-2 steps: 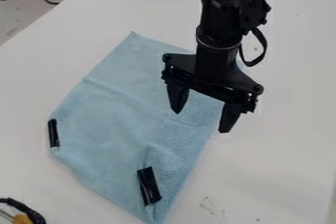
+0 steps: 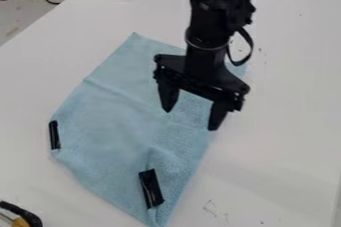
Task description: Move the cloth to the left of the table
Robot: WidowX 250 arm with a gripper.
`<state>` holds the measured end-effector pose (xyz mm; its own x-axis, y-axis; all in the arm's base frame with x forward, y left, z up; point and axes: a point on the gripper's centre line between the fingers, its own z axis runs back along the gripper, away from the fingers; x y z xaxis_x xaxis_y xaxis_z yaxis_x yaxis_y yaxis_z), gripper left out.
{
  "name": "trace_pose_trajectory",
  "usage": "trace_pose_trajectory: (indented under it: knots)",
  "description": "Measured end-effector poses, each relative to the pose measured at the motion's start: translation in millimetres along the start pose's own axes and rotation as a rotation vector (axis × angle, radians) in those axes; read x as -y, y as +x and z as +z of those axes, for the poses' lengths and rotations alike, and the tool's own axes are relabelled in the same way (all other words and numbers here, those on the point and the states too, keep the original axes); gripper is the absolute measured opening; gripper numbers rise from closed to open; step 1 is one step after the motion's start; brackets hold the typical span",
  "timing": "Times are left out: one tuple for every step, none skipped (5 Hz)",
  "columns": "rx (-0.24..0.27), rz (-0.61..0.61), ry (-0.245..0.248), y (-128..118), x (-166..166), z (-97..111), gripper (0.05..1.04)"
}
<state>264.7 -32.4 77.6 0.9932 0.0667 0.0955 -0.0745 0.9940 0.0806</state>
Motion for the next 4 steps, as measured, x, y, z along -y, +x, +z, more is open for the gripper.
trace_pose_trajectory:
  knots:
    - [0.023, 0.014, -0.004, 1.1, -17.1, -10.3, 1.000]
    - [0.037, 0.024, -0.006, 3.5, -39.1, -24.6, 1.000]
    - [0.051, 0.006, -0.026, 12.2, -65.0, -49.2, 1.000]
    - [0.058, -0.008, -0.046, 25.3, -79.3, -69.9, 1.000]
